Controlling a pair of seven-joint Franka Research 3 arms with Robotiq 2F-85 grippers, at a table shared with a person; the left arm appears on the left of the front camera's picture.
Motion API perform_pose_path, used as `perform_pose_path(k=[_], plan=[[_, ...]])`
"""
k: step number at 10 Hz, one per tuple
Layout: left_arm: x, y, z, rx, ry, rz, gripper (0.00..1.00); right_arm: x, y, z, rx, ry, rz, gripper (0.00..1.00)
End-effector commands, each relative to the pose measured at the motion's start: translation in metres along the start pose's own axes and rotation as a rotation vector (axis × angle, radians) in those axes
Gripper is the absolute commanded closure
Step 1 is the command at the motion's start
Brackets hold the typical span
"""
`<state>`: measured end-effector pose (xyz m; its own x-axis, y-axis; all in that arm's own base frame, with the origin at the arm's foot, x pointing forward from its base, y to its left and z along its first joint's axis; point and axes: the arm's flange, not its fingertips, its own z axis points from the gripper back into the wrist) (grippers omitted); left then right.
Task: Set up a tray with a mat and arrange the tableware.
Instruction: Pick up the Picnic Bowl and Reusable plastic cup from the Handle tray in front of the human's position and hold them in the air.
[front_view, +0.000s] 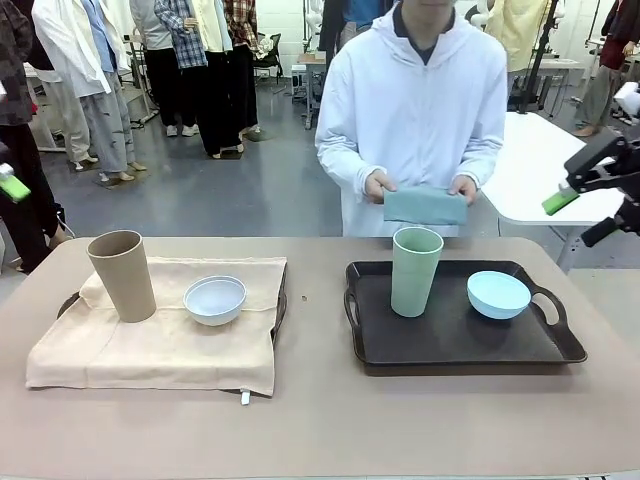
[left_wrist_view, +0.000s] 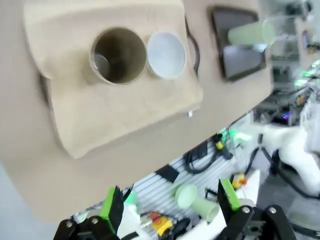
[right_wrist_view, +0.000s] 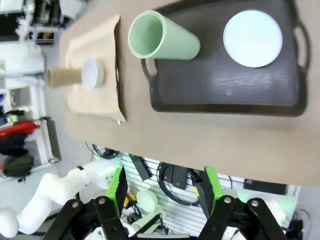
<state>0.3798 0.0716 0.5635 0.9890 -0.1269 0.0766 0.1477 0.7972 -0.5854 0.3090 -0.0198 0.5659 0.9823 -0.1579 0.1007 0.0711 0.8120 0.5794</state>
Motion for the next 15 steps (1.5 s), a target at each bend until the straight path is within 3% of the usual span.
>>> perform_pose_path(k=[1,5,8,12,15], plan=[[0.014,0.019,0.009,-0.086,-0.09,0.032,0.0,-0.014,-0.018,-0.004,0.08,-0.026,-0.019,0.21],[0.027,0.051,0.014,-0.187,-0.159,0.123,0.0,-0.028,-0.065,0.007,0.17,-0.116,-0.129,0.21],[0.022,0.058,0.008,-0.168,-0.186,0.176,0.0,-0.028,-0.084,0.017,0.217,-0.192,-0.203,0.21],[0.011,0.074,-0.021,-0.125,-0.099,0.204,0.0,-0.025,-0.094,0.053,0.23,-0.272,-0.244,0.21],[0.011,0.064,-0.023,-0.054,-0.065,0.145,0.0,-0.022,-0.093,0.052,0.231,-0.281,-0.271,0.21]])
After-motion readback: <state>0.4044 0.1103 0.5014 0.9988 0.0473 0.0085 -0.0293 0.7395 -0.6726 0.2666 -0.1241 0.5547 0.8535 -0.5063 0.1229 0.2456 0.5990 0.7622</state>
